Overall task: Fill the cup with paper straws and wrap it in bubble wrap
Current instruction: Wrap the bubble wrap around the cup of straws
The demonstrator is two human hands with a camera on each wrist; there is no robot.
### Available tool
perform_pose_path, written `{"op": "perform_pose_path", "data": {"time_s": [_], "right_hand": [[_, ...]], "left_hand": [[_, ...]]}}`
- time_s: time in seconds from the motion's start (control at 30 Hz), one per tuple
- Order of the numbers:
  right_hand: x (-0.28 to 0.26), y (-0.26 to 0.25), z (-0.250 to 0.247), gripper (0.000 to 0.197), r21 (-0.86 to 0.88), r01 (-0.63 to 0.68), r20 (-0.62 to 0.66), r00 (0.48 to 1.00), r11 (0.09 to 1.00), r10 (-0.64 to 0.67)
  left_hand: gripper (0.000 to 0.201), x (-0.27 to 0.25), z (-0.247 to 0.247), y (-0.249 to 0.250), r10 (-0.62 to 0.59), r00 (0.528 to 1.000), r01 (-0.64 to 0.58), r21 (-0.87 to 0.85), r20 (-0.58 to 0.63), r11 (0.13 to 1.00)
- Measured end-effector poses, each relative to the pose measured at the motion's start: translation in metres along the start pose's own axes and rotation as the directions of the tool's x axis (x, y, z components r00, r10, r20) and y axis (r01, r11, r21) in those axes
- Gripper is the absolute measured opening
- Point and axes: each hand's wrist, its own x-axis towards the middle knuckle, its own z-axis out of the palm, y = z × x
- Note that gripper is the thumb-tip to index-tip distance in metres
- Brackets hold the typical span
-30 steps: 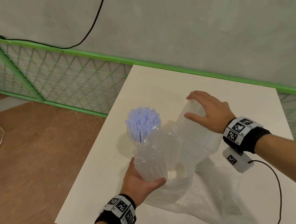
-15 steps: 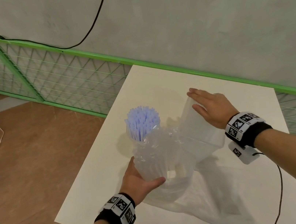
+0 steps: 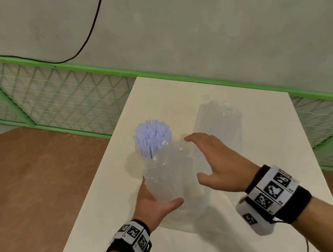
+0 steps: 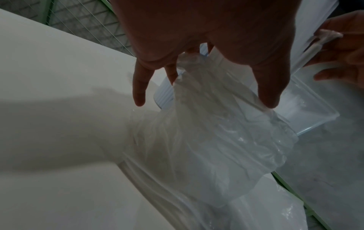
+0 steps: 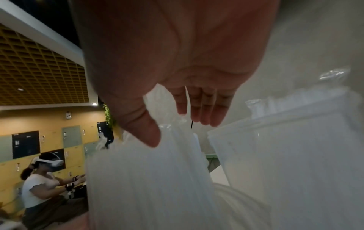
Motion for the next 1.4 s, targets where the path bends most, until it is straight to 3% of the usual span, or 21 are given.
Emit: {"op": "perform_pose_path", "data": {"time_s": [0.17, 0.37, 0.6, 0.83, 0.97, 1.17, 1.4], "right_hand": [[0.004, -0.007, 0.026, 0.08, 0.048, -0.063, -0.171, 0.983, 0.997, 0.07], [0.006, -0.003, 0.044, 0.049, 0.108, -0.019, -0.315, 0.948, 0.994, 0.052], [0.006, -0.003, 0.065, 0.019, 0.191, -0.036, -0.46, 0.88, 0.981, 0.122], [0.005, -0.005, 0.077, 0.028, 0.234, -0.024, -0.533, 0.833, 0.972, 0.149], [-0.003, -0.009, 0.079, 0.027, 0.222, 0.021, -0.616, 0.778, 0.975, 0.124], [-0.005, -0.011, 0.088, 0.032, 0.16, 0.02, -0.59, 0.804, 0.987, 0.079], [0.006, 0.001, 0.085, 0.019, 0.152, 0.017, -0.638, 0.765, 0.988, 0.085]], "left_hand": [[0.087, -0.003, 0.001, 0.003, 0.001, 1.0, -0.001, -0.053, -0.011, 0.999], [0.074, -0.005, 0.006, 0.005, 0.005, 1.0, -0.005, -0.088, -0.002, 0.996], [0.08, -0.005, 0.003, 0.004, 0.004, 1.0, -0.004, -0.057, -0.001, 0.998], [0.078, -0.005, 0.002, 0.004, -0.006, 1.0, 0.006, -0.051, -0.007, 0.999], [0.079, -0.002, 0.0, 0.002, -0.014, 1.0, 0.014, -0.022, -0.027, 1.0], [0.078, 0.002, -0.001, 0.003, -0.009, 1.0, 0.009, 0.004, -0.026, 1.0], [0.079, 0.005, 0.0, -0.002, -0.036, 0.999, 0.035, -0.003, -0.033, 0.999]]}}
